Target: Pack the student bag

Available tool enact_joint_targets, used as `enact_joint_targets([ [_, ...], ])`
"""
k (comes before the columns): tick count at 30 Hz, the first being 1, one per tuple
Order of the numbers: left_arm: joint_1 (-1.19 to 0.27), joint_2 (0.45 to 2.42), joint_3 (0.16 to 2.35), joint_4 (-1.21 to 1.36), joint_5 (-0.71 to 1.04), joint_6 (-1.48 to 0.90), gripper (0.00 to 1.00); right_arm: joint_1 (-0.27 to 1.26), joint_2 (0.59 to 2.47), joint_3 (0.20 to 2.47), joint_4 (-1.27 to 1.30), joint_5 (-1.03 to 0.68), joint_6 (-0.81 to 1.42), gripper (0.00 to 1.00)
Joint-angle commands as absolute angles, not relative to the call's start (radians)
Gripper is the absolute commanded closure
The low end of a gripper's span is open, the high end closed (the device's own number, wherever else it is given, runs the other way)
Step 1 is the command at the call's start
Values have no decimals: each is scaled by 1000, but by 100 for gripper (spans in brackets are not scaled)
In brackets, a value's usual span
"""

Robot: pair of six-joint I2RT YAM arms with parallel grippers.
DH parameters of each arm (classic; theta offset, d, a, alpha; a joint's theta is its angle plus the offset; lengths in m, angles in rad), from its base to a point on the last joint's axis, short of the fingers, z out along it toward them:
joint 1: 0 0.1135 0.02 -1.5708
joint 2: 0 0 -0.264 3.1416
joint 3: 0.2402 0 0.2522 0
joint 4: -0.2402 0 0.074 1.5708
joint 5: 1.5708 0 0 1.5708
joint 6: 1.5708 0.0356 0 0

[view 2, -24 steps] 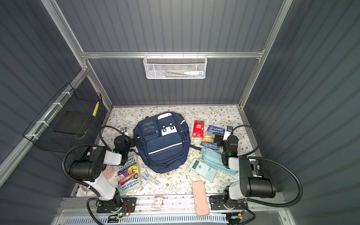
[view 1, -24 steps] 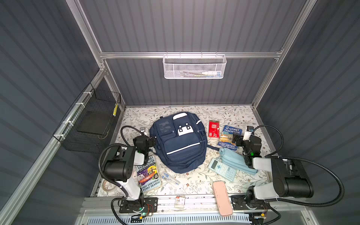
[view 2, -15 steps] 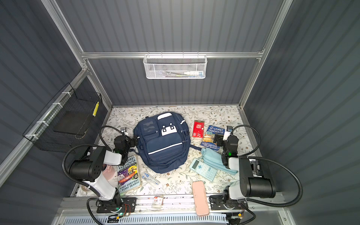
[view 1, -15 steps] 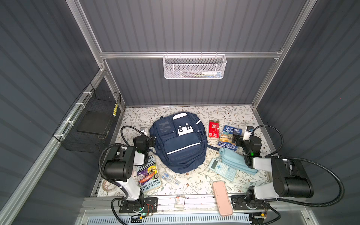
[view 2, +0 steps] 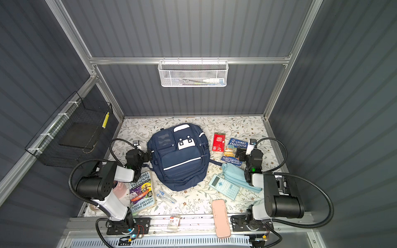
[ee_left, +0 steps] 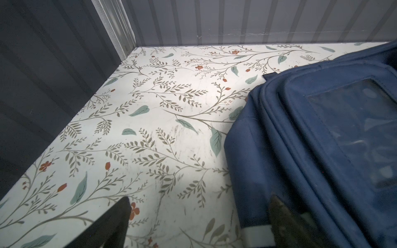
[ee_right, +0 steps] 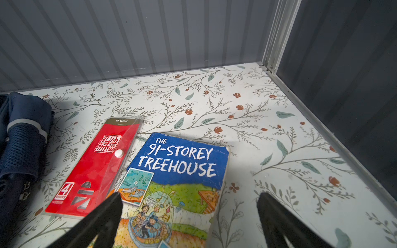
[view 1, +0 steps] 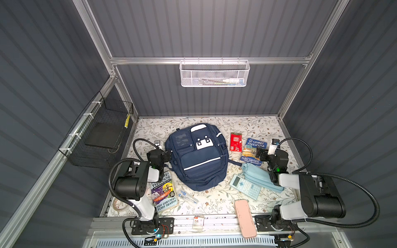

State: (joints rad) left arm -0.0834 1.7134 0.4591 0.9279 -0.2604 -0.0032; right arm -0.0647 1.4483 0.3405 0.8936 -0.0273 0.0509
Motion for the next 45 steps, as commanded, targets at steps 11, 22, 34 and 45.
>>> enact_joint_targets([
  [11, -80, 1720, 468, 931, -250, 4, 0, -67, 1444, 342, 911, -35, 46, 1],
  [22, -80, 1443, 572, 541, -271, -62, 0, -67, 1128, 457, 434, -25, 159, 1],
  [34, -292, 1399, 937, -49, 3, -174, 0, -72, 875, 608, 2, -388, 449, 1],
  [45, -697, 1641, 1068, -180, -117, 28, 0, -62, 1064, 585, 121, -624, 568, 1],
])
